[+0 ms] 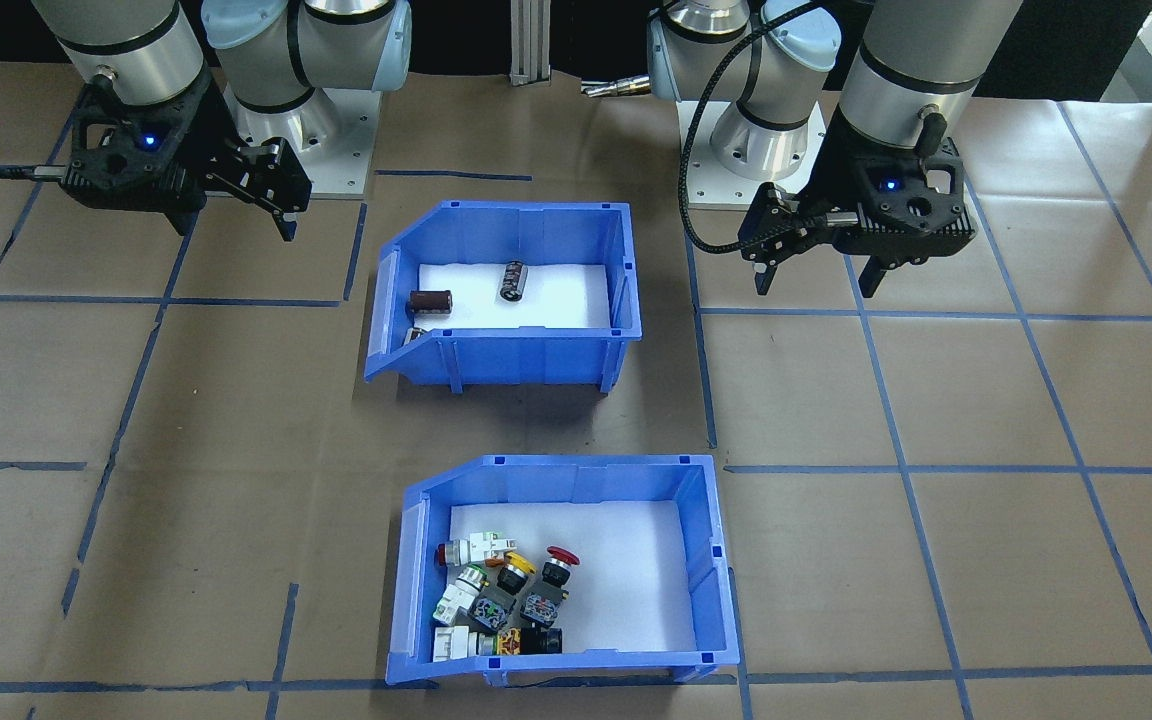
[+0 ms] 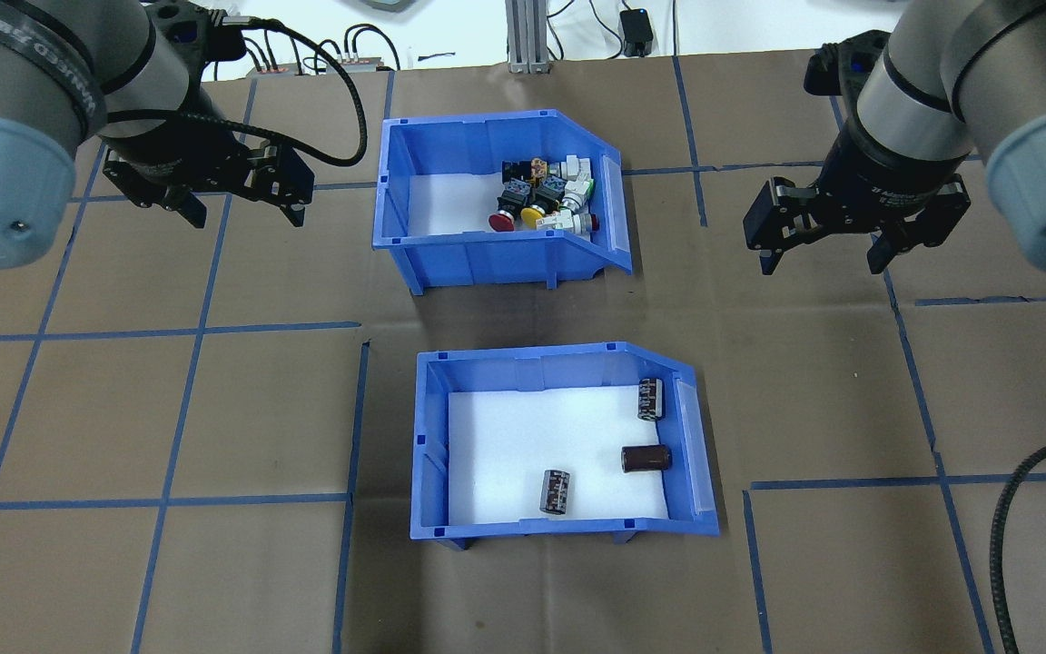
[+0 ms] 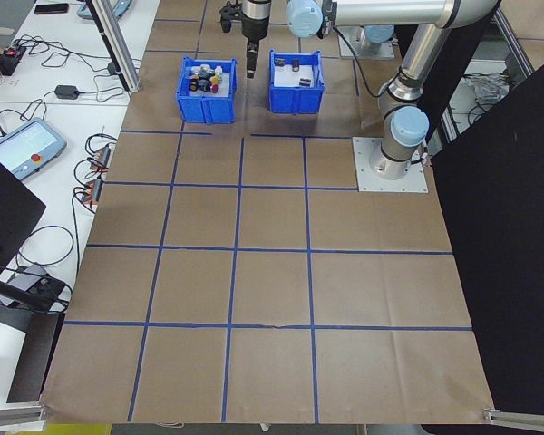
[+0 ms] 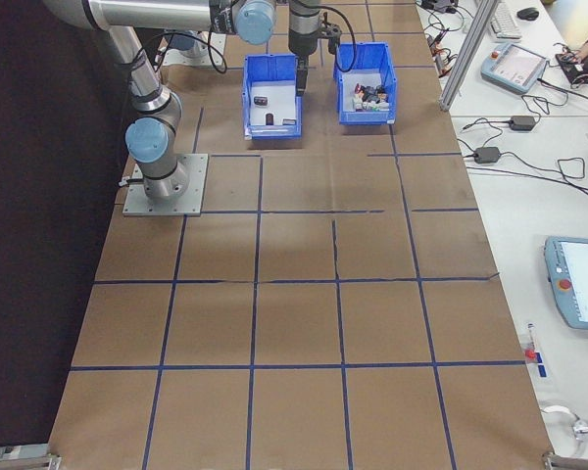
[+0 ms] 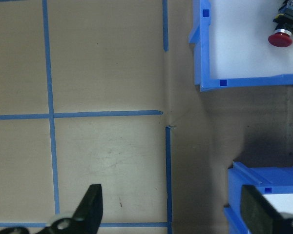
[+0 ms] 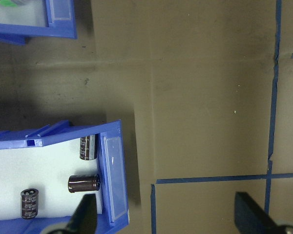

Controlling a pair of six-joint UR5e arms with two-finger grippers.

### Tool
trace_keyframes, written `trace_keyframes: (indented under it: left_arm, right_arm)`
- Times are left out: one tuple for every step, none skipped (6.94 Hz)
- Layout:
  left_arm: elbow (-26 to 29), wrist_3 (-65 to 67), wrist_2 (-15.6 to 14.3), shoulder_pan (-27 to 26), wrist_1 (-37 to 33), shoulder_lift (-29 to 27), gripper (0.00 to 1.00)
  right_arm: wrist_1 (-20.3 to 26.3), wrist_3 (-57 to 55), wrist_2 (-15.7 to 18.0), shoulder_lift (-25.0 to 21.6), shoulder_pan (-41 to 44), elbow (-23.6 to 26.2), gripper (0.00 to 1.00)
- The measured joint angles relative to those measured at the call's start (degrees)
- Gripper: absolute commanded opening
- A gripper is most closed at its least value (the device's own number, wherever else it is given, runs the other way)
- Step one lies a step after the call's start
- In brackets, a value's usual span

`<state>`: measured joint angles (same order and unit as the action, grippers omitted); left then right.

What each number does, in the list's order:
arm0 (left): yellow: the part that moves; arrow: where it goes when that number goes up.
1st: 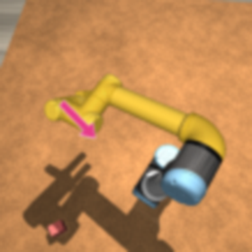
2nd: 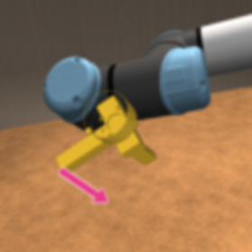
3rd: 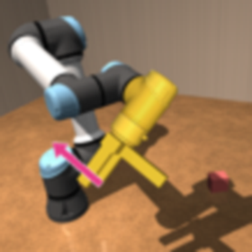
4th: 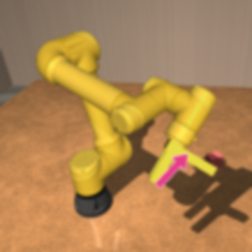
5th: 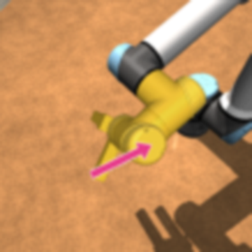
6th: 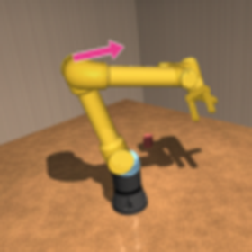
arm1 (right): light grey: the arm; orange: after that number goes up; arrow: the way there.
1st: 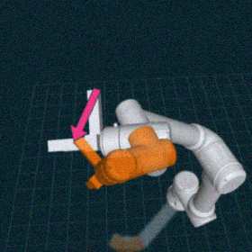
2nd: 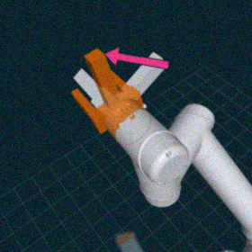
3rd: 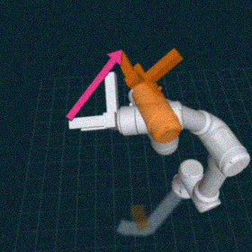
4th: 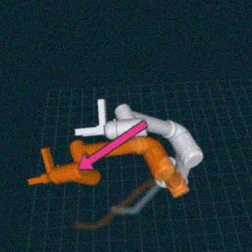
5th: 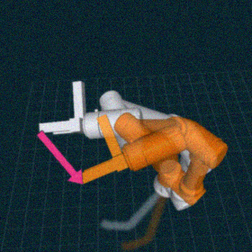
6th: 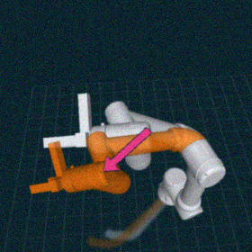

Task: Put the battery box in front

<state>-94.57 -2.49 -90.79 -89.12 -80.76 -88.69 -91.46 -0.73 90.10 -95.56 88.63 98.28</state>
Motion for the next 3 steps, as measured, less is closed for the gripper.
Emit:
trace_keyframes:
  left_arm:
    - [0.00,-0.06,0.02,0.00,-0.02,0.00,0.99]
    - [0.00,-0.25,0.04,0.00,0.03,0.00,0.99]
    - [0.00,-0.55,0.04,-0.02,0.00,0.03,0.99]
  right_arm:
    - [-0.14,0.14,0.01,0.11,0.09,-0.02,1.00]
    - [-0.22,0.30,0.04,0.28,0.21,-0.05,1.00]
    - [-0.38,0.43,0.05,0.40,0.30,-0.08,1.00]
